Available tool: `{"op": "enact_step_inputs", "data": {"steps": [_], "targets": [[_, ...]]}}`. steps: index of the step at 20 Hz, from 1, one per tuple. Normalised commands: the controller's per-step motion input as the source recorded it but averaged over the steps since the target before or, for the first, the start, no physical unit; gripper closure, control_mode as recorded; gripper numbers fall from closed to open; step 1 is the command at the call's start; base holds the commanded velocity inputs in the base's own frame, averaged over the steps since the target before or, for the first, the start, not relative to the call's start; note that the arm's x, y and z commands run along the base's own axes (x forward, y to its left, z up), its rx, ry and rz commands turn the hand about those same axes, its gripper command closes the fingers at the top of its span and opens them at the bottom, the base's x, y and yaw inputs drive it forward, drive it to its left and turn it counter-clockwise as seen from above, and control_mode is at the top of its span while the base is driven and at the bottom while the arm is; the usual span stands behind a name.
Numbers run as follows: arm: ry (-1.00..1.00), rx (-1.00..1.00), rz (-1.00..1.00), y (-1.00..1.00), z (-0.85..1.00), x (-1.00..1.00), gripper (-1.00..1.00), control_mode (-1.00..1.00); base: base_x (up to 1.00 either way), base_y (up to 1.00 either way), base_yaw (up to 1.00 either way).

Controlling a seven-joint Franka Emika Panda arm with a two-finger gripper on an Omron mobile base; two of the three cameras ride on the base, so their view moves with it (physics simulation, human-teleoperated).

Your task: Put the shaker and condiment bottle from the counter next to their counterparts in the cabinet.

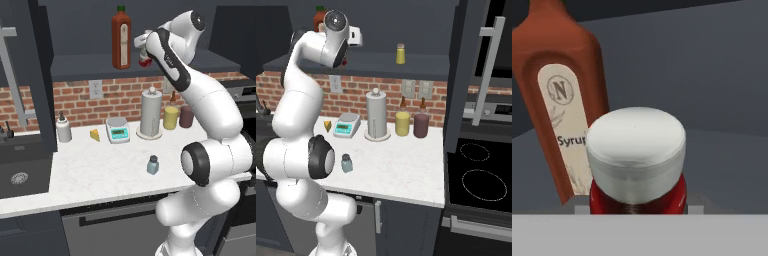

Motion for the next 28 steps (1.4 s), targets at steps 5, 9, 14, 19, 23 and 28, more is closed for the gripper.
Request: {"op": "enact_step_inputs", "data": {"steps": [5, 9, 14, 19, 23, 28], "targets": [[0.0, 0.0, 0.04, 0.0, -0.29, 0.25, 1.0, -1.0, 0.0, 0.0, 0.0], [0.0, 0.0, 0.02, 0.02, -0.23, 0.34, 1.0, -1.0, 0.0, 0.0, 0.0], [0.0, 0.0, 0.01, 0.07, -0.13, 0.32, 1.0, -1.0, 0.0, 0.0, 0.0], [0.01, -0.02, 0.03, 0.11, -0.18, 0.19, 1.0, -1.0, 0.0, 0.0, 0.0], [0.03, -0.04, 0.04, 0.16, -0.24, 0.21, 1.0, -1.0, 0.0, 0.0, 0.0], [0.03, -0.05, 0.04, 0.17, -0.29, 0.2, 1.0, -1.0, 0.0, 0.0, 0.0]]}}
